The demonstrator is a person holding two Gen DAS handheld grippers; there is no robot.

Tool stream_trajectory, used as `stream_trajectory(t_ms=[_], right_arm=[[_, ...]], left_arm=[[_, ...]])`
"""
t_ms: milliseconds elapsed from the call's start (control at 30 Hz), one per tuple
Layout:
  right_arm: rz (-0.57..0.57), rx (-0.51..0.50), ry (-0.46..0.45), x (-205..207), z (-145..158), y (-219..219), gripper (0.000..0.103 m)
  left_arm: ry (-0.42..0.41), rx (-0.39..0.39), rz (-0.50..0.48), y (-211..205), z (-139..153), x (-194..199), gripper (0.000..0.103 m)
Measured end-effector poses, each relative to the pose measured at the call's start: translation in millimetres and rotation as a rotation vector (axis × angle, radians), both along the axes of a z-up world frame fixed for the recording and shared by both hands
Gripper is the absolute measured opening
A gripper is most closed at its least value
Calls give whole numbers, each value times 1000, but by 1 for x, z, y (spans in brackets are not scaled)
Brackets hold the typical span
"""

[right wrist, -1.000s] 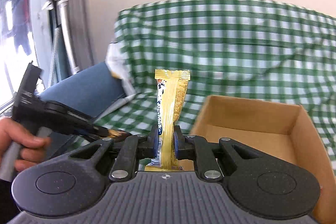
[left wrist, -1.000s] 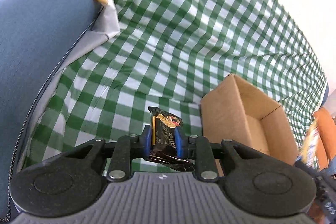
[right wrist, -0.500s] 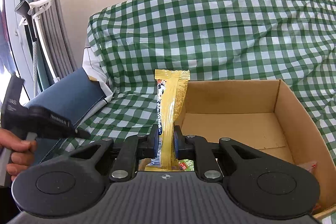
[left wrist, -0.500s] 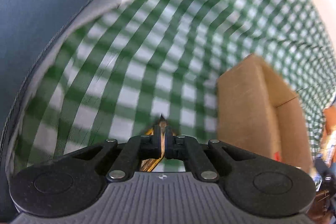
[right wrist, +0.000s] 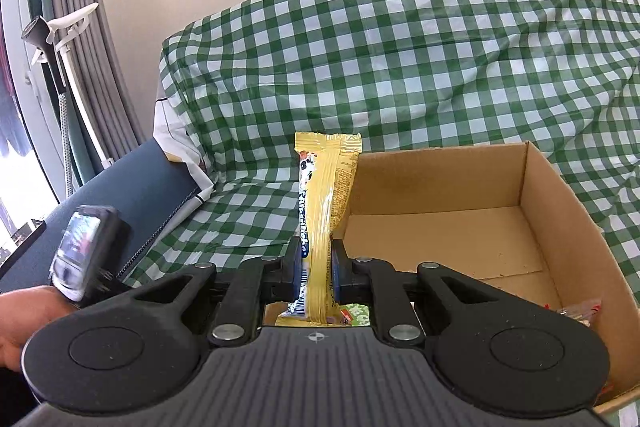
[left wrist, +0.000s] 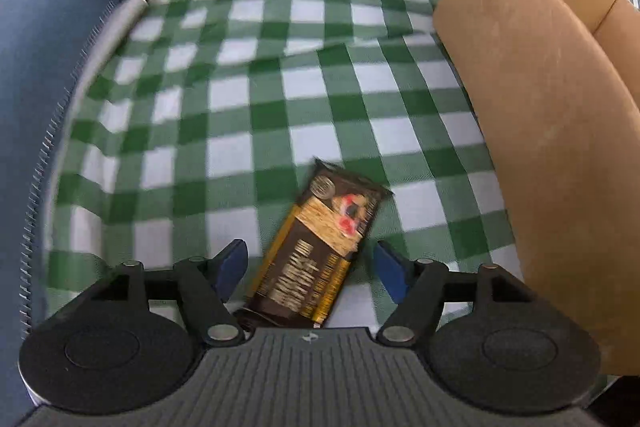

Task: Organize snacks
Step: 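Carry both held snacks up and over the cardboard box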

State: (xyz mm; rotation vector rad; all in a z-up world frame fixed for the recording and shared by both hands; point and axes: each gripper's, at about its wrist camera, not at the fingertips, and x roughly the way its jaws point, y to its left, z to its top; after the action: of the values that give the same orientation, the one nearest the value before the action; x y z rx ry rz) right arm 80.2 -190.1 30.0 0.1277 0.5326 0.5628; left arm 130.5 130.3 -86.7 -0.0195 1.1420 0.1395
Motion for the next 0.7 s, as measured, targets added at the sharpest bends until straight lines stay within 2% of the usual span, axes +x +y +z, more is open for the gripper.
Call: stream_trajectory(t_ms=[33,67,100,167,267,467,700], right_arm=[[-2,-2,1,0,-1,-1,15],[-5,-4,3,0,-1,-3,15],[-8,-6,5,1,-2,-4,15],[-16,-8,9,1,-2,-7,15],[-28,-9,10,0,-2,-9,15],[-49,-18,4,-3,-1,-11,15],[-89,-34,-2,-1,-2,-10,15]], left_arm=[[13,-12,4,0,-3,1,60],[20,-13,3,0,-5,1,48],[15,-7,2,-1,-5,0,44],[2,0,-3,-4,-2,-2,43],[-63,-24,14,-3,13,-5,43],[-253,-113,82,9,54,-20,43],[-426,-141,106,8,90,-28,43]])
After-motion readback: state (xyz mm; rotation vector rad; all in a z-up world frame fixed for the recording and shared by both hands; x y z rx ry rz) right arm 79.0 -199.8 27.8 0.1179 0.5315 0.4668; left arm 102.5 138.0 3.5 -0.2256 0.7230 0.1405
